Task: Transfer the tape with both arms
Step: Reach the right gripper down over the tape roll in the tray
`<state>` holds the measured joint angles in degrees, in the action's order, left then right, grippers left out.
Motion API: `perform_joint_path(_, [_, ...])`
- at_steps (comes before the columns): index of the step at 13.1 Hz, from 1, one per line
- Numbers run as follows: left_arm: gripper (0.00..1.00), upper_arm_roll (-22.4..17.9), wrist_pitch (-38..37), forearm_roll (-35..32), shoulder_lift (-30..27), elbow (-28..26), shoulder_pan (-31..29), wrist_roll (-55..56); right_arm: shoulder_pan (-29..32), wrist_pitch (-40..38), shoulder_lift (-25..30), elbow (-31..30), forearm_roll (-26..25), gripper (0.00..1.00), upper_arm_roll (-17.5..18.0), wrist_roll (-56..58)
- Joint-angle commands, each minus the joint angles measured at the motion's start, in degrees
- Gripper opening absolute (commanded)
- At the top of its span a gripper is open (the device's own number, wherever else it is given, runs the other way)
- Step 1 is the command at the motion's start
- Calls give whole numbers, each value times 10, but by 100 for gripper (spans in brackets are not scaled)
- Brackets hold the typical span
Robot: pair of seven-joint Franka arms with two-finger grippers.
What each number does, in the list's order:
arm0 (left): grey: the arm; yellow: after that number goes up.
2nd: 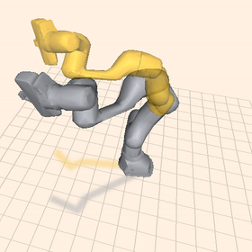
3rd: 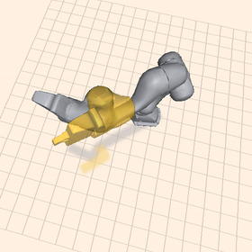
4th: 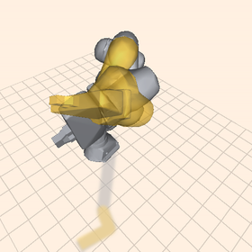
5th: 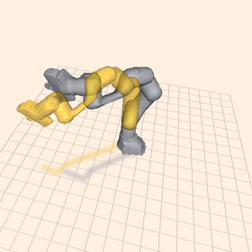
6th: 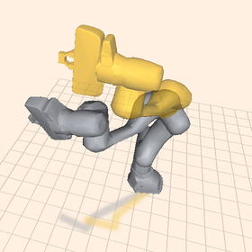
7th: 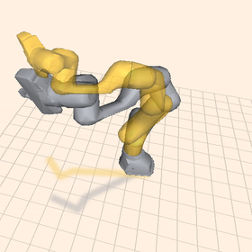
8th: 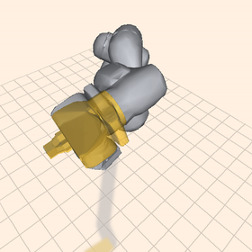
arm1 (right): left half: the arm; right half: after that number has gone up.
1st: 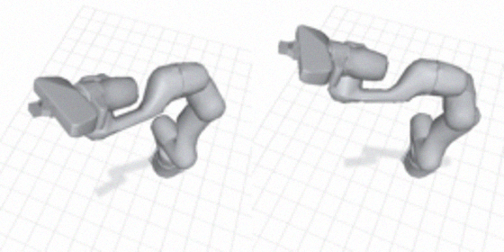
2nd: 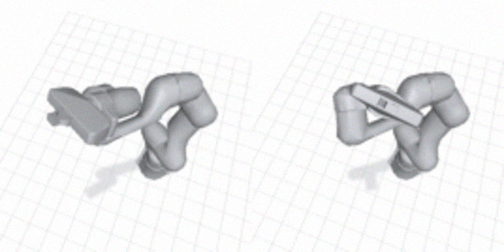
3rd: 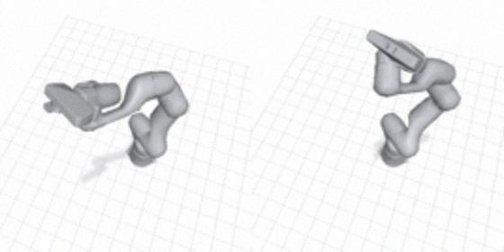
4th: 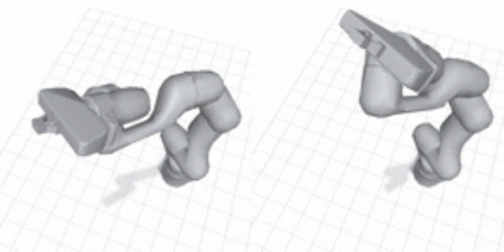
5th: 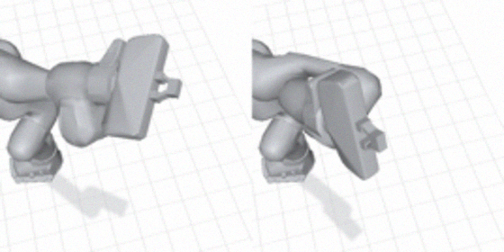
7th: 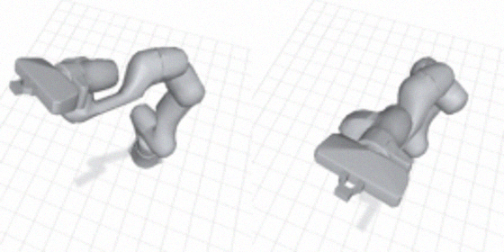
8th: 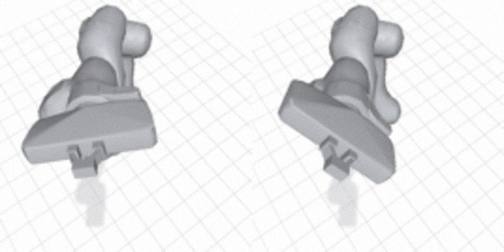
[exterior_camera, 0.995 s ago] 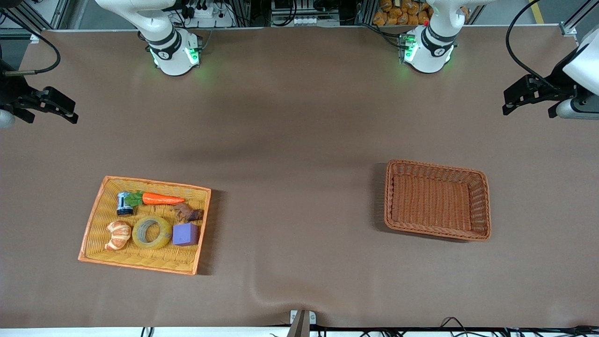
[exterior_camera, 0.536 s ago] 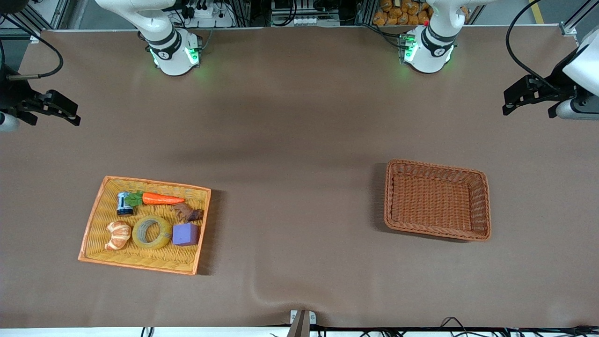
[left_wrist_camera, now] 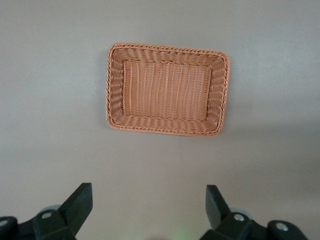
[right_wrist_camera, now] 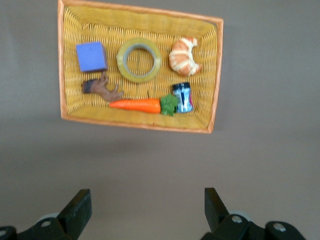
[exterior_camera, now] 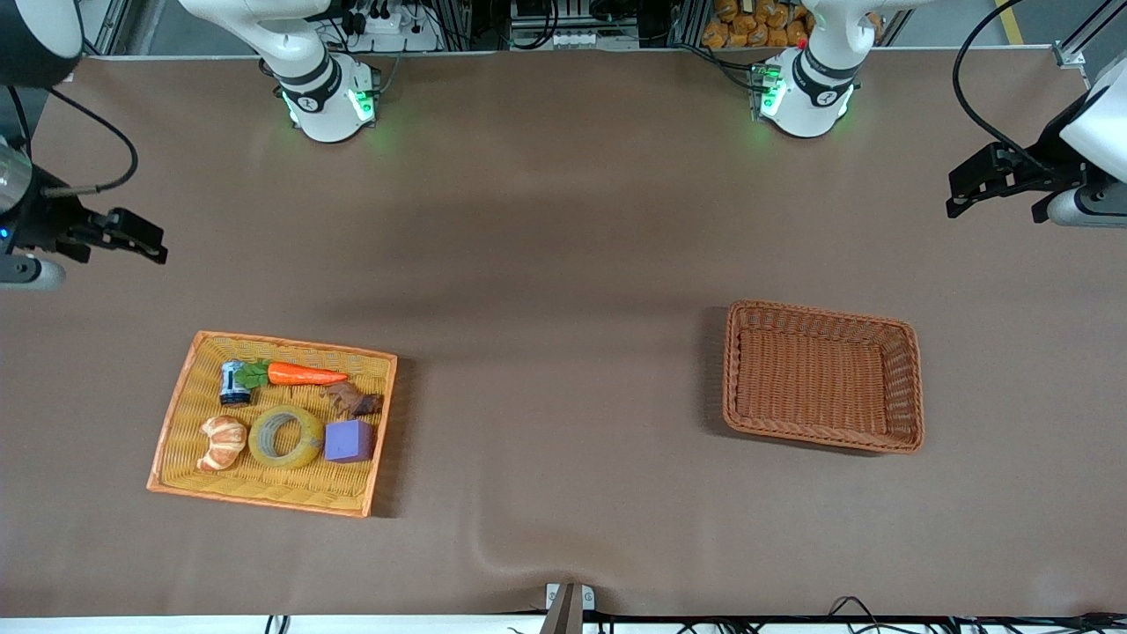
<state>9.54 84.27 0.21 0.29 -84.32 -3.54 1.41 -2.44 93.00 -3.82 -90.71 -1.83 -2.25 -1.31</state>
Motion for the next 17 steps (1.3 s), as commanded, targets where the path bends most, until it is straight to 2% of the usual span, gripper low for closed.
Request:
perform_joint_path(1, [100,4,-9,-6,2,6,0,-18,10,79,-54,16,2,100,1,-3])
perform_joint_path(4, [100,4,-3,1,5,-2,-5,-17,14,210,-108,16,2,100,0,-2])
perform_joint_path(10, [100,4,17,1,4,-17,-5,-11,43,382,-238,15,5,100,1,-2])
perform_joint_path(14, [100,5,18,2,6,-22,-4,-11,38,384,-301,14,5,100,1,-11])
perform_joint_path(17, [100,5,20,2,11,-23,-2,-11,33,348,-322,15,6,100,3,-64])
